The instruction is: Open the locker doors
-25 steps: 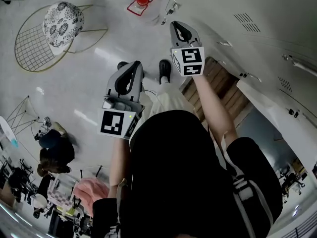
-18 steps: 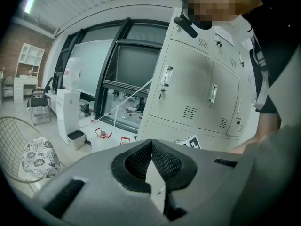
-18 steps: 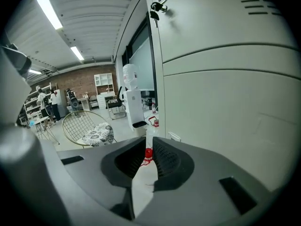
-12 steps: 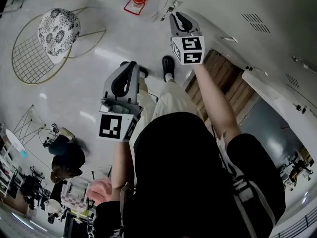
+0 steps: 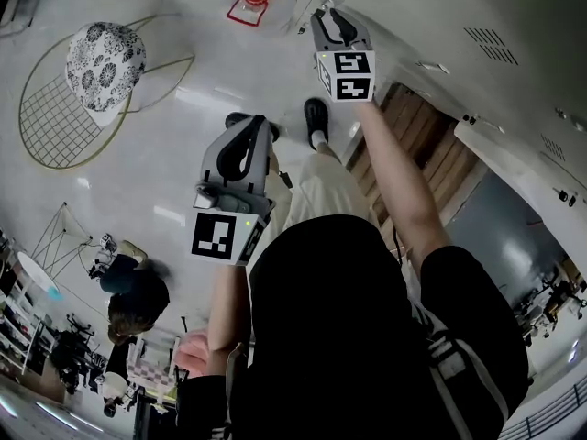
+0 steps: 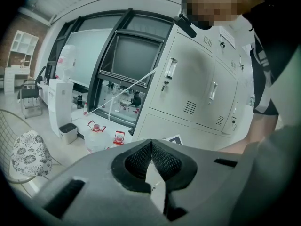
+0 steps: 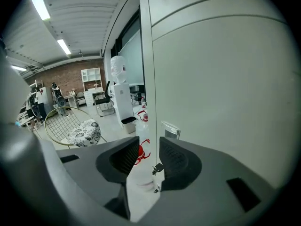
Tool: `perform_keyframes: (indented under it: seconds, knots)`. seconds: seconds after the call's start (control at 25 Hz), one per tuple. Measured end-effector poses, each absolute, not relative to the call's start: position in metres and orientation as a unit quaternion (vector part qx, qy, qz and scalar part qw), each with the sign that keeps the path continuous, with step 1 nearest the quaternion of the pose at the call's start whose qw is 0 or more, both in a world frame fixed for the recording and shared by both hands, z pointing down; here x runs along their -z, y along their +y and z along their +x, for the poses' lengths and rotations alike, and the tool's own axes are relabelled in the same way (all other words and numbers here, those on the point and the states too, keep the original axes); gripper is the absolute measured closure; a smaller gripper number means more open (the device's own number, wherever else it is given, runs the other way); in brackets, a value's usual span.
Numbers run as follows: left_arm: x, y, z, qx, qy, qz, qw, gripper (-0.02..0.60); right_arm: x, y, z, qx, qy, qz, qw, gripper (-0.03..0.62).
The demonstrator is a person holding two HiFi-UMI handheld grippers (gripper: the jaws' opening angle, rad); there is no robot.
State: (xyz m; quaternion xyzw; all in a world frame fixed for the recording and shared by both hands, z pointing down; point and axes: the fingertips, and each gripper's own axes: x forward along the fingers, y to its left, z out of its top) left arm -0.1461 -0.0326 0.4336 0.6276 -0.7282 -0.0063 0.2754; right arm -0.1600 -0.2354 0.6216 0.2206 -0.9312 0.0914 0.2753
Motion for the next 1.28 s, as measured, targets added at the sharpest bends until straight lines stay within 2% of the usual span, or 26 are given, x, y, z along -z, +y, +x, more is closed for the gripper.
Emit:
perform_keyframes:
  seconds: [0.28,1.28]
  knots:
    - [-0.442,-0.026,-0.141,0.005,-0.717,0.634,0.291,0.563,-0.640,-0.246,-0.170,-0.126,-0.924,0.239,0.271,0.403]
    - [-0.447,-0.006,-0.142,0.008,-0.718,0.628,0.300,0.563,-0.648,-0.256,-0.185,-0.126,-0.912,0.264,0.286,0.388]
